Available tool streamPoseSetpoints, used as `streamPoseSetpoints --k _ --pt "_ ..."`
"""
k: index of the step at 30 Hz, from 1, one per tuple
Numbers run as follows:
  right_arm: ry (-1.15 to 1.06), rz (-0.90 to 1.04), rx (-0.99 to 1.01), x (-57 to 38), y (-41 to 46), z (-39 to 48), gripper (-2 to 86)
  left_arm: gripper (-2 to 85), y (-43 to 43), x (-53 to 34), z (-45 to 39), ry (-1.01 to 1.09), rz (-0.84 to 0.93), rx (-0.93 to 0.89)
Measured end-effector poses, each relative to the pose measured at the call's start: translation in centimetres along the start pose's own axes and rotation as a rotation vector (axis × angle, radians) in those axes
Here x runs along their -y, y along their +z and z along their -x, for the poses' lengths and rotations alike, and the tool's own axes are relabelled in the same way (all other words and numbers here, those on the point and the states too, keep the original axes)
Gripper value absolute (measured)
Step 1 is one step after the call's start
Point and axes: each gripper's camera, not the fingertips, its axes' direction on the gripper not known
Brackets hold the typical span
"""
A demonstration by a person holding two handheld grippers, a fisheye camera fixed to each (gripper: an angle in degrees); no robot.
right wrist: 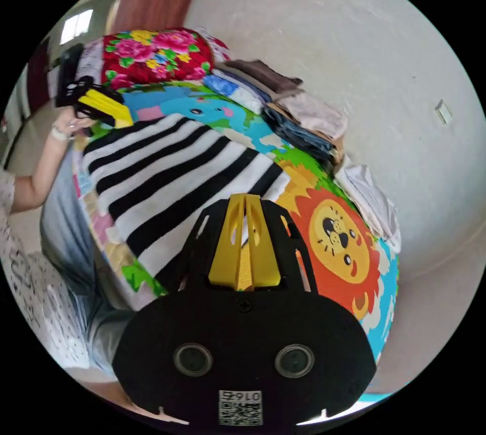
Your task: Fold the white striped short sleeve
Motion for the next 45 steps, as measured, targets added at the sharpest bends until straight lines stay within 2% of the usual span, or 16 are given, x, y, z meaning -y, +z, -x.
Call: streamPoseSetpoints --k 2,4,9,11,13,18,21,25,28,31,34,37,39,41,43,45 --pt "-0.146 -0.164 0.142 -2.4 -3.5 2.0 6.6 5.2 0.4 1.2 -2.8 0.122 0.01 -0.107" --pt "-0.225 -0.291 0.177 -3.9 -5.7 3.4 11.5 8.2 1.9 2.6 -5.7 0.212 0.079 -0.142" --pt "-0.178 -0.536 0.305 -6.2 -8.6 3.4 13.6 8.8 9.4 4.5 -12.3 0.388 0.409 0.114" --pt "-0.18 -0.594 0.441 -7.4 -8.6 2.7 13.6 5.7 9.2 4.7 -12.9 0.403 0.397 0.122" --pt "-0.171 -0.615 0.487 -8.1 -8.4 2.5 13.6 1.4 8.4 5.0 -12.4 0.373 0.366 0.13" --pt "-0.334 -0.524 0.598 -8.3 -8.6 5.5 15.6 -0.3 4.8 5.4 -6.6 0.105 0.183 -0.026" --pt "-0.436 -0.404 0.489 -7.3 -8.6 9.9 16.0 -0.4 3.4 4.8 -3.4 -0.036 0.071 -0.11" --pt "-0.478 -0.168 0.331 -5.0 -6.8 16.0 12.7 -0.2 3.5 4.6 -2.2 -0.092 0.057 -0.162" --pt "-0.441 -0.119 0.121 -4.2 -6.2 18.6 6.8 1.6 3.7 5.1 -3.4 -0.039 0.075 -0.107" --pt "-0.473 -0.103 0.063 -4.4 -6.8 19.5 4.2 6.5 3.6 5.6 -5.1 0.037 0.086 -0.08" --pt "-0.408 -0.117 0.103 -4.1 -7.5 18.6 3.3 11.5 3.4 6.5 -7.2 0.086 0.075 -0.07" --pt "-0.348 -0.121 0.172 -3.7 -7.7 17.6 2.9 12.1 4.4 7.4 -9.4 0.102 0.083 0.108" --pt "-0.334 -0.128 0.207 -3.6 -7.8 17.1 2.9 11.7 7.4 7.7 -10.9 0.163 0.25 0.341" --pt "-0.289 -0.147 0.234 -3.5 -8.2 16.3 3.1 9.3 9.8 7.6 -11.2 0.183 0.369 0.427" --pt "-0.248 -0.165 0.264 -3.4 -8.4 15.3 3.4 5.2 11.2 7.6 -11.1 0.181 0.434 0.413" --pt "-0.239 -0.166 0.31 -3.3 -8.2 14.7 4.0 3.4 10.8 8.0 -9.8 0.124 0.384 0.412"
